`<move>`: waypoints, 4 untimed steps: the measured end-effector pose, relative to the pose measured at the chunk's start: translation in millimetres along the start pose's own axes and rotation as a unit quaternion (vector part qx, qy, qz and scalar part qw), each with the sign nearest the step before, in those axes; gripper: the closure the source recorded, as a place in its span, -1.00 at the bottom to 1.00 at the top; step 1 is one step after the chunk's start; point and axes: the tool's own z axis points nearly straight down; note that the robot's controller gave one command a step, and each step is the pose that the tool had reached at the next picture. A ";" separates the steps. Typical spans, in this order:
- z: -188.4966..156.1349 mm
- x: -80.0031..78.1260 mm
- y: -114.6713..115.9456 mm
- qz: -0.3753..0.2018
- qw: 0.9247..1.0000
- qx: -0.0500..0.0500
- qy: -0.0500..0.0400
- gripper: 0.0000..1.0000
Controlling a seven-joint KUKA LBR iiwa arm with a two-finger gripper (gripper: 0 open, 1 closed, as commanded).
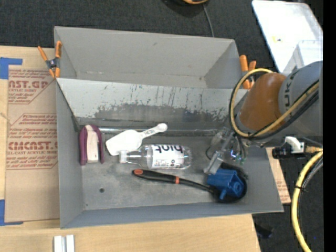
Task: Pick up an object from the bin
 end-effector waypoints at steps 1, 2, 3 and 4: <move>3.2 1.5 -6.4 -0.004 1.000 0.001 0.000 -1.00; 6.5 8.2 -15.6 0.068 0.998 -0.001 -0.001 -1.00; 6.5 25.8 -23.2 0.012 1.000 -0.001 -0.002 -1.00; 0.5 23.9 -38.1 0.067 0.998 -0.002 -0.002 1.00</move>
Offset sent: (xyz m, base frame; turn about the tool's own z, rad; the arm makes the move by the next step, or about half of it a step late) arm -0.0172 -0.0158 -0.0072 0.1516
